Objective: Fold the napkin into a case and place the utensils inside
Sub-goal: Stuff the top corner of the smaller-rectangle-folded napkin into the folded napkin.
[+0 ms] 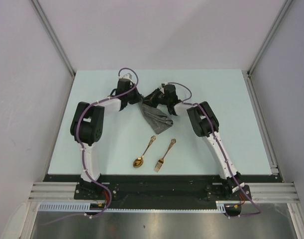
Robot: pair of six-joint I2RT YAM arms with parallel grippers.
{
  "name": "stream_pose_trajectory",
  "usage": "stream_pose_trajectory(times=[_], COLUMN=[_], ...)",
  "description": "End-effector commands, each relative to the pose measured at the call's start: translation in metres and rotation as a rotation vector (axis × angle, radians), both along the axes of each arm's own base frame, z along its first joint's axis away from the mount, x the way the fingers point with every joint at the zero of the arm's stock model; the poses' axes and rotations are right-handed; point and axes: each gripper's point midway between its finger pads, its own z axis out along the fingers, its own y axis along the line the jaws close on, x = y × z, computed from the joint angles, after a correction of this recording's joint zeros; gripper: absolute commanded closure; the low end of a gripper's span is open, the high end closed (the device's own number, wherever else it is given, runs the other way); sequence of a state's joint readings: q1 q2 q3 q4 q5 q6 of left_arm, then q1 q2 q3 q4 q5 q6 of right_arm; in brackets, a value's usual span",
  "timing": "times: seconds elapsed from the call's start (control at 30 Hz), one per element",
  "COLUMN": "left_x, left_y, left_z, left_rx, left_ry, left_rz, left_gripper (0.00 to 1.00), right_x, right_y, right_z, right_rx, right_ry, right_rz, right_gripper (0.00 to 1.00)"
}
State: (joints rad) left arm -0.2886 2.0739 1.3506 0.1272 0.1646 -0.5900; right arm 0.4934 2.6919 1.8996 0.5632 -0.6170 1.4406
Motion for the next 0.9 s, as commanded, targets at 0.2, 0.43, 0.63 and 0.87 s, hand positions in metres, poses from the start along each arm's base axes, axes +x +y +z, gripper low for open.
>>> stream_pose_trajectory(times=[0.2, 0.43, 0.63, 0.87], left_x=[-0.014, -0.017, -0.019, -0.022], left_y=[0.009, 0.004, 0.005, 0.006], left_z=[-0.011, -0.025, -0.014, -0.002], left_rx=[-0.036, -0.049, -0.068, -0.08], left_ry=[0.106, 0.16, 0.121, 0.084], left_rz=[0.021, 0.002, 0.01, 0.015], left_gripper=[1.0, 1.0, 1.0, 1.0], right_x=[-0.025, -0.025, -0.02, -0.028], right_y=[-0.016, -0.031, -0.032, -0.002], right_z=[-0.003, 0.012, 0.016, 0.01], right_rx=[-0.365, -0.415, -0.39, -0.292], right_ry=[-0.207, -0.273, -0.273, -0.244], right_rz=[0.184, 0.208, 0.218, 0.244], right_gripper=[0.89, 0.85, 0.88, 0.92])
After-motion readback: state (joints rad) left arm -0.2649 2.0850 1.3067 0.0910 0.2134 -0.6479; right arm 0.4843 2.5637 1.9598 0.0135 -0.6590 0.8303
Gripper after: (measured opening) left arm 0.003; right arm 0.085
